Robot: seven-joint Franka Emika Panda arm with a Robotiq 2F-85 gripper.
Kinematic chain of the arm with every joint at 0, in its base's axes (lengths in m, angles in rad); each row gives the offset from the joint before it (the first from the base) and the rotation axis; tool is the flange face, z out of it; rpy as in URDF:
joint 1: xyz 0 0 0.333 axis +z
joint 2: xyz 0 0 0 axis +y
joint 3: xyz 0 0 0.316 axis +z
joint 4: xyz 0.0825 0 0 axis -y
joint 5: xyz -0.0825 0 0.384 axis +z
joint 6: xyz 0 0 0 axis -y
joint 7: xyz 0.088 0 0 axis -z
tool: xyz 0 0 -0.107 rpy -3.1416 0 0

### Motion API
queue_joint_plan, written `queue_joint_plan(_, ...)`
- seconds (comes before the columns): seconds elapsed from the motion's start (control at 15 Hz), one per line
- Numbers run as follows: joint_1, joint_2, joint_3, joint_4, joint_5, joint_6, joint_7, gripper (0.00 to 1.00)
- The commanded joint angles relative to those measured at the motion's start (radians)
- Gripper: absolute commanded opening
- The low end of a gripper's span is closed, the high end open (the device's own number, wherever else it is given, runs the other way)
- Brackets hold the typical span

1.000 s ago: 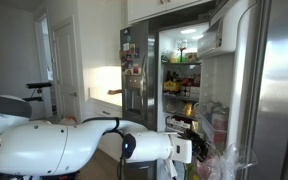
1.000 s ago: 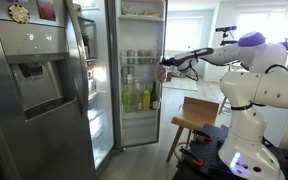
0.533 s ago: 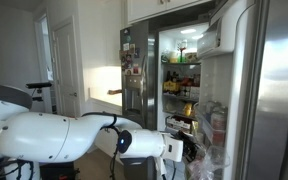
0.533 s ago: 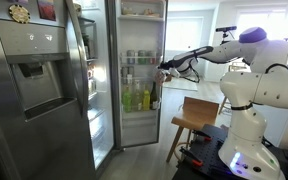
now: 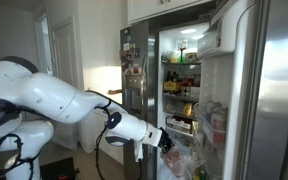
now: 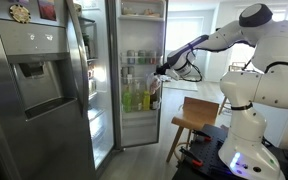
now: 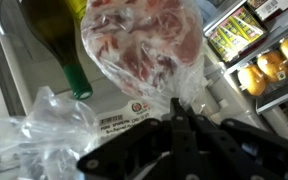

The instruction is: Pick up the plastic bag from the brown chair and put it in the door of the fridge.

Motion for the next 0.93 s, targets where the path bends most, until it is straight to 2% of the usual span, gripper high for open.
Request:
queue_joint_plan(0.0,-0.04,0.24,0.135,-0.111,0.171,0.01,0.055,0.0)
queue_joint_plan(0.27,-0.138,0.416,0.348,-0.116,0.323,-0.062,0.102,0.0)
queue_joint_plan(0.33,-0.19,0.466,0.389,-0.112,0.231,-0.092,0.223,0.0)
queue_joint_plan(0.4,-0.212,0.474,0.446,-0.087,0.335,-0.1,0.148,0.0)
queue_joint_plan(0.53,-0.287,0.546,0.53,-0.049,0.357,-0.137,0.182,0.0)
queue_joint_plan(0.67,-0.357,0.595,0.598,-0.002,0.38,-0.177,0.202,0.0)
queue_joint_plan(0.87,-0.429,0.615,0.64,0.084,0.356,-0.251,0.212,0.0)
